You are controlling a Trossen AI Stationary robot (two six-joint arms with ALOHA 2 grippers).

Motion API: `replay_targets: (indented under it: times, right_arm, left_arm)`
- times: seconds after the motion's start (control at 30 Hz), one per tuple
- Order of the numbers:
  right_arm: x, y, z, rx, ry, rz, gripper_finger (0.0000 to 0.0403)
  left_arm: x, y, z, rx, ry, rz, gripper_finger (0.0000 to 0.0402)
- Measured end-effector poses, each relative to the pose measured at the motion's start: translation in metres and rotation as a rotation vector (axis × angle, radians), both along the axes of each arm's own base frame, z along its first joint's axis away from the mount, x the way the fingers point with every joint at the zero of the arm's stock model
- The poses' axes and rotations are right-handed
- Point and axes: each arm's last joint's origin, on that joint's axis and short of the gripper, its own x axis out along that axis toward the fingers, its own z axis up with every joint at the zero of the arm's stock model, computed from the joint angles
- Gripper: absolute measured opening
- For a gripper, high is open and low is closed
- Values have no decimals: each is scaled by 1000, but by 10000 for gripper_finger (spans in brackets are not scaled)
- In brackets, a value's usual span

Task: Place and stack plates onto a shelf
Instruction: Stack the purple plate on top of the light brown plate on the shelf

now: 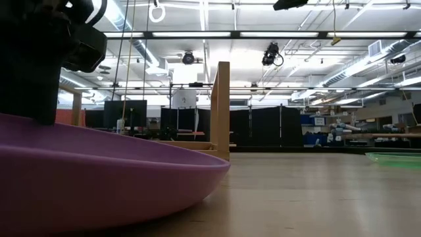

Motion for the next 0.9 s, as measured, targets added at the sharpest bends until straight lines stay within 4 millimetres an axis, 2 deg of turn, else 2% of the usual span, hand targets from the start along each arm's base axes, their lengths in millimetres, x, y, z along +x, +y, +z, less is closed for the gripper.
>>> replay_targets:
  times: [0.27, 0.9]
  right_arm:
    - [0, 0, 0, 0, 0, 0, 215]
    - [0, 0, 0, 6, -1, -4, 215]
  left_arm:
    - [7, -7, -18, -52, 50, -34, 186]
    - [9, -8, -17, -65, 29, -36, 57]
